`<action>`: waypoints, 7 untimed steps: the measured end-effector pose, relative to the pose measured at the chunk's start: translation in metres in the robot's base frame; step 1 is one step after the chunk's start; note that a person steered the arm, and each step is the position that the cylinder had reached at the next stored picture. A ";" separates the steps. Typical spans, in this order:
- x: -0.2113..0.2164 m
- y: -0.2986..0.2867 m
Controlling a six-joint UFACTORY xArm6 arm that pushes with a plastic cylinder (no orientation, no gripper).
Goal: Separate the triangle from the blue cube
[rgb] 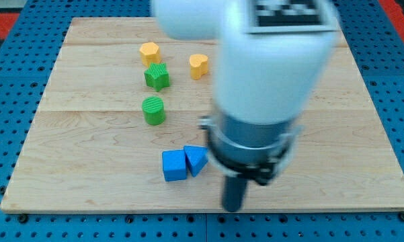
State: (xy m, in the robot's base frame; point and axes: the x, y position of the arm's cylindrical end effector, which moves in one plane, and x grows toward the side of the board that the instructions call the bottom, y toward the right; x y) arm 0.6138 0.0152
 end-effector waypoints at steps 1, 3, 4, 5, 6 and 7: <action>-0.036 -0.020; -0.101 -0.014; -0.063 -0.014; -0.061 -0.046; -0.094 -0.078; -0.119 -0.071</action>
State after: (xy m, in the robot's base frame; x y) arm 0.4951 -0.0559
